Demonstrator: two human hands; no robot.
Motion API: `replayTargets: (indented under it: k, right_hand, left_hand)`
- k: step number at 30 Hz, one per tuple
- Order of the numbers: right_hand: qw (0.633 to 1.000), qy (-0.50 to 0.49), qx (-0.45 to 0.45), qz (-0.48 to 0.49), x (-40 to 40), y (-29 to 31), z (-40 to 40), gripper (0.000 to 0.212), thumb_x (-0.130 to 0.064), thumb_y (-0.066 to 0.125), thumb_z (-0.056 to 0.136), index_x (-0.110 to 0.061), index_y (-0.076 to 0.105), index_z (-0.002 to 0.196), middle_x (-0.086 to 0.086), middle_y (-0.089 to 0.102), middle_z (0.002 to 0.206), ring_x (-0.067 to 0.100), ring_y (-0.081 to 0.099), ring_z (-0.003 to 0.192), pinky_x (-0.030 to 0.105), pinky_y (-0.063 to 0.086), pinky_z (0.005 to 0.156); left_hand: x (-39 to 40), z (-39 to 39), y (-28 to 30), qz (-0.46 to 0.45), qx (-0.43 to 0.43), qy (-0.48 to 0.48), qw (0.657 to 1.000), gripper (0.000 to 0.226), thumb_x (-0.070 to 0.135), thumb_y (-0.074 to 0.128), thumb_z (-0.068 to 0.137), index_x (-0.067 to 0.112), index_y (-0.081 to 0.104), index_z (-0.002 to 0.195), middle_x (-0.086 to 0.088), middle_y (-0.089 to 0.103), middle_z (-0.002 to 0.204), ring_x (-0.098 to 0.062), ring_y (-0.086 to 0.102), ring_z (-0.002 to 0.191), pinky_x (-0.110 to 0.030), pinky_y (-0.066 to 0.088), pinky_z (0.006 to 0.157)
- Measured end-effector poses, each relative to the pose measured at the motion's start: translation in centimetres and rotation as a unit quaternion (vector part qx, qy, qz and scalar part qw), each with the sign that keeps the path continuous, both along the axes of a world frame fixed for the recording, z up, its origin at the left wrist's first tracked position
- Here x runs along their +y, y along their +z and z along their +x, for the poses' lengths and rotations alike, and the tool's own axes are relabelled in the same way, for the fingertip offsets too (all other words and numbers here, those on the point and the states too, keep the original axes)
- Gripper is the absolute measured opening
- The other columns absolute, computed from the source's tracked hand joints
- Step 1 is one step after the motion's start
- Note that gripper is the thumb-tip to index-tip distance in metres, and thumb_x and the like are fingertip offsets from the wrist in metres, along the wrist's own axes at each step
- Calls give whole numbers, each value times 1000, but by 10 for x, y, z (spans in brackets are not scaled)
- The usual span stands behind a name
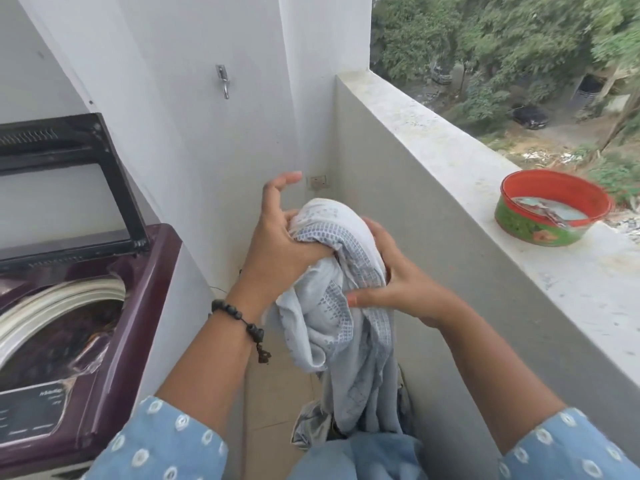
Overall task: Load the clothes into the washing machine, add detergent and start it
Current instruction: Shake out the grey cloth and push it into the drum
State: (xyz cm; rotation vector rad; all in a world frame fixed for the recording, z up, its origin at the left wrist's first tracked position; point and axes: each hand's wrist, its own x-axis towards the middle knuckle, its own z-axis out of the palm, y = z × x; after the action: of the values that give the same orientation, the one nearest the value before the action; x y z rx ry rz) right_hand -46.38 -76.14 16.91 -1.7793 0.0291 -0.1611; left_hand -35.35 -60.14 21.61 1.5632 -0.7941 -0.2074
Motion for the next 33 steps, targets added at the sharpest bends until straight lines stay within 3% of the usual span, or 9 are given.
replayTargets:
  k: [3, 7, 10, 13, 18, 21, 26, 29, 33]
  right_hand:
    - [998, 38, 23, 55, -1, -26, -3, 109, -25, 87, 63, -44, 16, 144, -40, 44, 131, -12, 45, 125, 10, 43, 94]
    - [995, 45, 20, 85, 1, -38, 0, 112, -35, 85, 62, -38, 14, 149, -19, 40, 146, -1, 43, 132, 17, 43, 100]
    - [998, -19, 18, 64, 5, -36, 8, 91, -29, 82, 64, -46, 29, 137, -30, 47, 131, -16, 50, 115, 9, 45, 90]
    - [992, -116, -5, 59, 0, -39, 16, 56, -19, 81, 66, -31, 60, 116, -9, 68, 113, 5, 66, 102, 32, 55, 90]
    - [982, -185, -35, 21, -23, -35, 11, 34, -4, 68, 64, -19, 66, 95, -12, 71, 76, 1, 64, 67, 24, 50, 57]
    - [962, -212, -21, -171, -38, -29, 10, 29, 0, 63, 71, -23, 62, 90, -11, 65, 77, 14, 63, 77, 31, 47, 61]
    - [908, -132, -81, -390, -26, -28, 18, 39, -19, 56, 66, -16, 68, 102, 2, 53, 77, 32, 54, 77, 37, 44, 62]
    - [902, -66, -103, -414, -13, -25, 19, 39, -16, 68, 67, -15, 66, 106, 2, 52, 80, 32, 53, 80, 37, 44, 65]
    - [917, -70, -105, -379, -15, -23, 15, 51, -26, 72, 66, -15, 60, 114, 4, 61, 101, 28, 55, 96, 41, 47, 78]
  left_hand:
    - [-6, 4, 5, -114, 67, 19, 991, 77, -2, 70, 66, 27, 38, 130, 0, 67, 82, -16, 62, 71, -34, 56, 68]
    - [-20, -3, 8, -207, 154, 49, 965, 68, -5, 63, 76, 24, 40, 133, -5, 64, 97, -18, 65, 83, -33, 56, 74]
    - [-35, -17, 3, -260, 220, 112, 934, 56, -9, 56, 88, 21, 43, 133, 1, 63, 94, -10, 67, 76, -28, 56, 69]
    - [-37, -24, -10, -271, 251, 147, 917, 58, -4, 62, 85, 19, 42, 134, 4, 64, 93, -6, 67, 74, -25, 54, 66]
    - [-5, -18, -34, -76, 181, 80, 977, 92, 13, 77, 72, 32, 25, 146, 3, 57, 119, -10, 63, 106, -30, 53, 84]
    - [21, -15, -32, 109, 78, 23, 991, 118, 44, 84, 55, 51, 9, 147, 13, 24, 155, 1, 26, 141, -35, 36, 110]
    - [2, -31, -14, 421, -185, 4, 888, 141, 63, 84, 52, 52, -23, 143, 18, -11, 162, -10, -21, 148, -66, -6, 114]
    - [-22, -42, -21, 517, -242, -17, 821, 146, 65, 81, 55, 44, -34, 141, 3, 16, 162, -19, 5, 151, -76, -6, 107]
    - [-26, -44, -32, 465, -245, 39, 850, 127, 43, 80, 65, 41, -14, 150, 9, 64, 110, -19, 60, 105, -59, 23, 113]
